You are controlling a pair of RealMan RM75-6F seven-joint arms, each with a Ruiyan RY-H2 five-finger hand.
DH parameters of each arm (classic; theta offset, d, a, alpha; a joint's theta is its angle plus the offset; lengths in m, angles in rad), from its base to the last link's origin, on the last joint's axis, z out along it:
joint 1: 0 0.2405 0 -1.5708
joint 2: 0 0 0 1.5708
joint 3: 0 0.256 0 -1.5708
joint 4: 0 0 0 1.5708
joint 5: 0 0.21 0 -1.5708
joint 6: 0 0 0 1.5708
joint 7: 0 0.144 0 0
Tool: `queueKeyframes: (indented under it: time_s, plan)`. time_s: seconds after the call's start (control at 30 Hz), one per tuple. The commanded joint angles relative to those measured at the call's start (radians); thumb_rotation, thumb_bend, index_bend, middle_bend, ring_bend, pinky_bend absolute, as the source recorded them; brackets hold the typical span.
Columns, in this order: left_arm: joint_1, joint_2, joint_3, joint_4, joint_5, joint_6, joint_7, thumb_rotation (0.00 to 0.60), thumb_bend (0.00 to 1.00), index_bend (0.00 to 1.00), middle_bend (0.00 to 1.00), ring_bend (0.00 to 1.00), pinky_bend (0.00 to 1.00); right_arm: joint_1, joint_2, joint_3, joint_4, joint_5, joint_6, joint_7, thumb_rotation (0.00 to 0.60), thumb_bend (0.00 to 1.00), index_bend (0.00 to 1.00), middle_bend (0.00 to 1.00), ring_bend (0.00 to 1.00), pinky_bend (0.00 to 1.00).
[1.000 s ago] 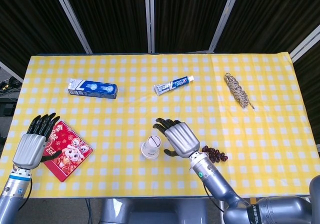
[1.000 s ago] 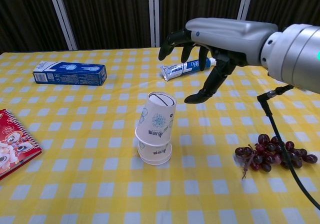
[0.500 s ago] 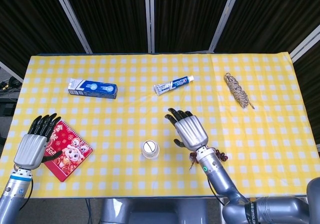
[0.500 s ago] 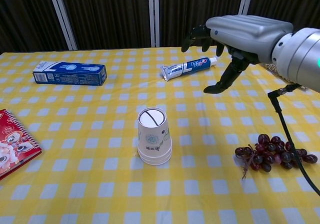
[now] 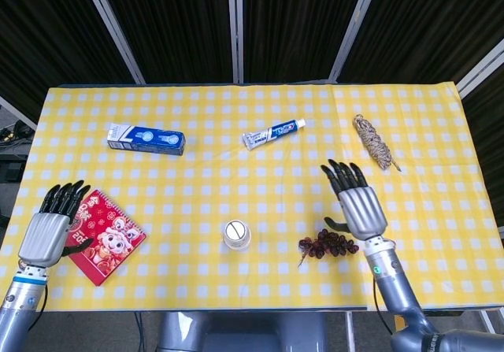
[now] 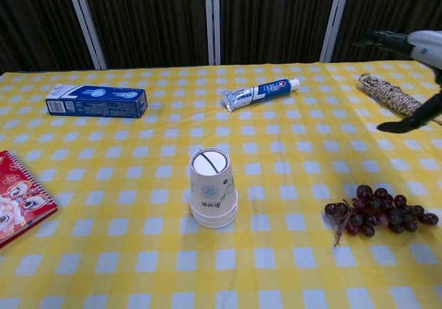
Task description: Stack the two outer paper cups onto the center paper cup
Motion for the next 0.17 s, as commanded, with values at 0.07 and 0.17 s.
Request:
queueKeyframes:
  time_s: [0.07, 0.17]
  plan:
    - [0.011, -0.01, 0.006, 0.018, -0.004, 0.007, 0.004, 0.6, 0.12, 0.0, 0.0, 0.0, 0.0, -0.166, 0.058, -0.098, 0.192, -0.119, 0.09, 0.259, 0.6, 0.07, 0.0, 0.0, 0.0, 0.0]
    - [0.022, -0.016, 0.013, 0.029, -0.002, 0.018, 0.013, 0.6, 0.12, 0.0, 0.0, 0.0, 0.0, -0.222, 0.056, -0.117, 0.266, -0.153, 0.131, 0.336, 0.6, 0.07, 0.0, 0.0, 0.0, 0.0]
